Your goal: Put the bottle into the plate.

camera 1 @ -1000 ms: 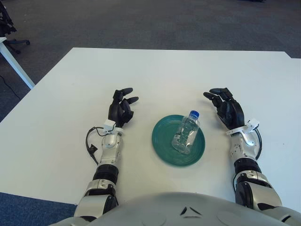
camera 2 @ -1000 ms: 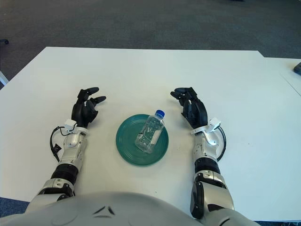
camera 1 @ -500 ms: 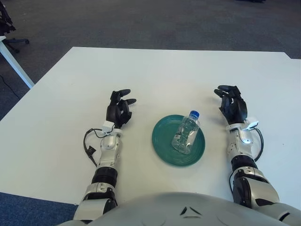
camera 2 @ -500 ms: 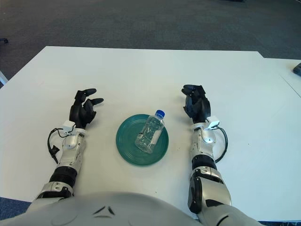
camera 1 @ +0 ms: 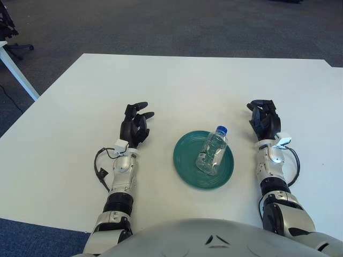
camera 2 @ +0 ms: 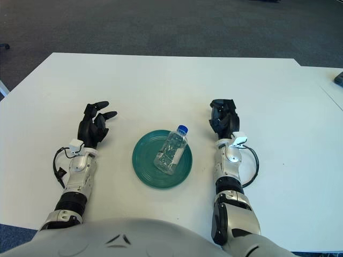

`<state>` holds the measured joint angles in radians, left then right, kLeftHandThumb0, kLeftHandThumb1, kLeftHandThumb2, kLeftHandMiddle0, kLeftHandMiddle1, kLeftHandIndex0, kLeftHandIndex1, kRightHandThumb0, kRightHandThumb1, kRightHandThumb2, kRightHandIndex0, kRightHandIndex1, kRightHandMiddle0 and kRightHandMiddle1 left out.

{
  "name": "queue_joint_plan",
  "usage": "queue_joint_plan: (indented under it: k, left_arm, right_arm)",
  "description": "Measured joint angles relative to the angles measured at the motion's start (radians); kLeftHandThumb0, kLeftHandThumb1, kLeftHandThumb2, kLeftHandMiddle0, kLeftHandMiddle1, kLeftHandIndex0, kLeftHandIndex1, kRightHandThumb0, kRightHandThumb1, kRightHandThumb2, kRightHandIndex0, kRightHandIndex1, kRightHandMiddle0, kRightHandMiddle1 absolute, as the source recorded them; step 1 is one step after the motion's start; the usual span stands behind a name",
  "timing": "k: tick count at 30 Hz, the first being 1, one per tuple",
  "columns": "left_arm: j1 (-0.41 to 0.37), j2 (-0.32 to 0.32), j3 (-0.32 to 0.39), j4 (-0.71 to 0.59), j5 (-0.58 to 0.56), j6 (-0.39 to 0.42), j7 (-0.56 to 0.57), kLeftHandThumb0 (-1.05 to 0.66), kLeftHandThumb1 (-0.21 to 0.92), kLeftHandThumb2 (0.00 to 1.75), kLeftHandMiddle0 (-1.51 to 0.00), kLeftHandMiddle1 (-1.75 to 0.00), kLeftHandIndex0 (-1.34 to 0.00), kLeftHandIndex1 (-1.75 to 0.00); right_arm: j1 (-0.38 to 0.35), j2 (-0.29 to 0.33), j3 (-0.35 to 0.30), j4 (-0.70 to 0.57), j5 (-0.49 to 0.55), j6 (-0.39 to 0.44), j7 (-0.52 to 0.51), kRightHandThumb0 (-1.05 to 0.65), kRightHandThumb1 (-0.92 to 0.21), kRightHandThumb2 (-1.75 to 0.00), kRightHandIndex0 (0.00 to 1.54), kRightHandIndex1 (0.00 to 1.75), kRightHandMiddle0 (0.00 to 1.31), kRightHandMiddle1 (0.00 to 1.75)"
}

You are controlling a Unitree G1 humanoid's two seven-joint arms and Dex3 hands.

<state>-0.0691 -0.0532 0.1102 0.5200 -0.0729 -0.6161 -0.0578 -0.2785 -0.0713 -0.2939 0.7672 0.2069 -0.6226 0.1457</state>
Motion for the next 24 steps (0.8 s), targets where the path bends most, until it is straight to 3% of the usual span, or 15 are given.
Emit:
queue_joint_plan:
  k: [5, 12, 15, 18, 21, 24]
  left_arm:
    - [0.009, 0.001, -0.008, -0.01, 0.005, 0.0, -0.005, -0.64, 0.92, 0.74, -0.35, -0.42, -0.01, -1.0]
    - [0.034, 0.001, -0.021, -0.038, 0.027, 0.0, -0.002, -0.63, 0.92, 0.75, -0.35, -0.36, 0.0, -0.98]
    - [0.04, 0.0, -0.023, -0.045, 0.035, 0.0, 0.004, -0.63, 0.92, 0.76, -0.37, -0.36, 0.0, -0.97]
    - [0.042, -0.003, -0.023, -0.048, 0.039, -0.004, 0.012, -0.62, 0.92, 0.76, -0.37, -0.36, 0.0, -0.97]
    - [0.042, -0.004, -0.022, -0.048, 0.041, -0.009, 0.019, -0.62, 0.92, 0.77, -0.38, -0.35, 0.0, -0.97]
    - [0.042, -0.004, -0.021, -0.046, 0.042, -0.015, 0.021, -0.63, 0.92, 0.76, -0.39, -0.36, -0.01, -0.98]
  right_arm:
    - [0.014, 0.003, 0.01, -0.024, 0.004, 0.024, 0.011, -0.35, -0.92, -0.46, 0.51, 1.1, 0.26, 1.68]
    - [0.022, 0.008, 0.01, -0.038, 0.013, 0.033, 0.029, -0.35, -0.92, -0.47, 0.52, 1.12, 0.24, 1.69]
    - [0.022, 0.012, 0.008, -0.04, 0.017, 0.034, 0.031, -0.09, -0.9, -0.42, 0.49, 1.37, 0.21, 1.59]
    - [0.022, 0.015, 0.003, -0.04, 0.021, 0.035, 0.03, -0.03, -0.9, -0.41, 0.48, 1.44, 0.2, 1.56]
    - [0.022, 0.017, -0.002, -0.04, 0.026, 0.035, 0.03, -0.01, -0.84, -0.51, 0.39, 1.51, 0.29, 1.55]
    - [0.022, 0.022, -0.009, -0.035, 0.031, 0.033, 0.026, 0.0, -0.83, -0.54, 0.43, 1.5, 0.22, 1.6]
